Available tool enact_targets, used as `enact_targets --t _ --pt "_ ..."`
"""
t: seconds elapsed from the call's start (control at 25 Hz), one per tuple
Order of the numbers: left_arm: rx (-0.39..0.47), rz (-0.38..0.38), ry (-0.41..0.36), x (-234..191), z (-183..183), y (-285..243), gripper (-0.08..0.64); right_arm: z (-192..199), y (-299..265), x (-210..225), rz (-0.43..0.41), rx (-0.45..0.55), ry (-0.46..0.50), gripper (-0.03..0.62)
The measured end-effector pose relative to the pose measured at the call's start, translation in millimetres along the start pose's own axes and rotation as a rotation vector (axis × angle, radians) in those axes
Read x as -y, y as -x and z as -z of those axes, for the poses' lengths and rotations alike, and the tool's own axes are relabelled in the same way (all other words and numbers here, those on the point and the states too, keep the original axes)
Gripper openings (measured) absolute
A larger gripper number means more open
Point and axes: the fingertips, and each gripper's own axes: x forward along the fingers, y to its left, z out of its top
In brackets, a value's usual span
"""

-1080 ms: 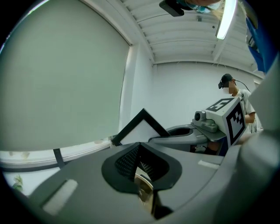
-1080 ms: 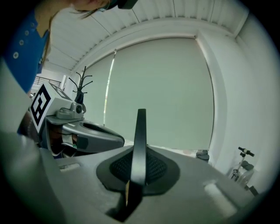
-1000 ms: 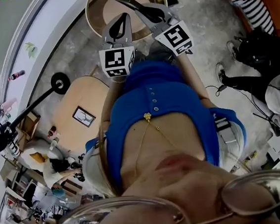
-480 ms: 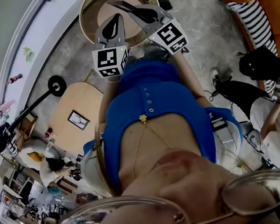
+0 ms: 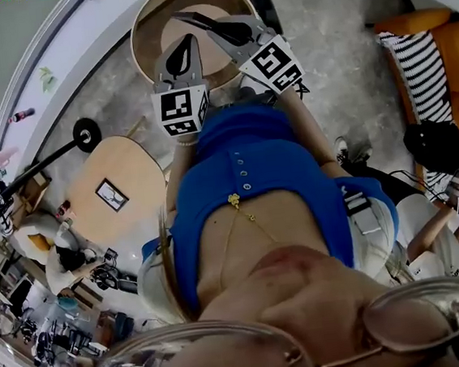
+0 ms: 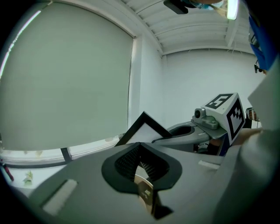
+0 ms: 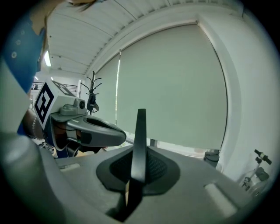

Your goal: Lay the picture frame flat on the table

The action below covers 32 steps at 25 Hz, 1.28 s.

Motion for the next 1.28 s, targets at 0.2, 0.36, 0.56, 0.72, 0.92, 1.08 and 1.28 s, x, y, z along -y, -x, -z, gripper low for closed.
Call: enact_targets --t 0.2,0.36,0.56,0.72,0.92,1.08,1.28 --pt "-0.019 -0.041 0.018 -2 9 -2 0.002 15 -5 3 -0.040 -0.019 -0.014 0.023" --pt "-0.014 -0.046 0.007 -10 8 -7 0.002 16 -11 8 -0.029 -0.023 -0.027 0.023" --pt "-0.004 0.002 0.008 -44 5 -9 0.002 9 -48 2 0.001 -0.057 -0.044 0.023" --pt "-0.031 0.063 0.004 -85 8 -4 0.002 -4 -93 -13 0.030 -0.068 -0.050 0.023" --pt "-0.042 0.127 -0.017 -123 18 -4 0.002 -1 -131 -24 0.076 -0.085 -0.065 0.023" --pt "-0.059 0.163 -0.019 -134 32 9 0.002 8 -141 -38 0.098 -0.116 -0.089 0.023" --pt "-0.088 0.176 0.003 -140 48 12 0.002 20 -148 -48 0.099 -0.169 -0.106 0.023"
